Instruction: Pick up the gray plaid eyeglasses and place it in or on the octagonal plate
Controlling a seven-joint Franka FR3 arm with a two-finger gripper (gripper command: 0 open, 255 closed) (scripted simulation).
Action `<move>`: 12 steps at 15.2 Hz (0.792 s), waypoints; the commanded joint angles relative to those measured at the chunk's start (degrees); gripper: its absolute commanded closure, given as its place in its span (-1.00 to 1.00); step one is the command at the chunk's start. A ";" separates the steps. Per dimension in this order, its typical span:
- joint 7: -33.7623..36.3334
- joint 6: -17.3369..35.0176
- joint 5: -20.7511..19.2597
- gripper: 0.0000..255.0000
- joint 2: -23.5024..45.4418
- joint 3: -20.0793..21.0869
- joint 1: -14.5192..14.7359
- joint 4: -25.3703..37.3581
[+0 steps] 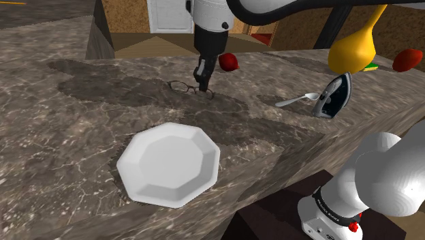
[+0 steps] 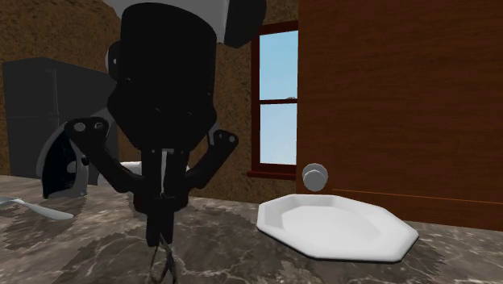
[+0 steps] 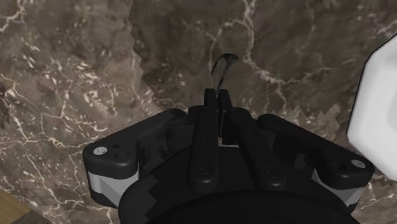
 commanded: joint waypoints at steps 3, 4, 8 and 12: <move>-0.16 -3.13 0.01 1.00 0.07 -0.03 -0.03 3.18; -0.20 -3.91 -0.02 1.00 0.16 -0.03 -0.04 4.04; -0.29 -6.28 -0.11 1.00 0.50 -0.03 -0.09 6.74; 4.70 -6.87 0.75 1.00 -1.28 3.04 2.09 5.37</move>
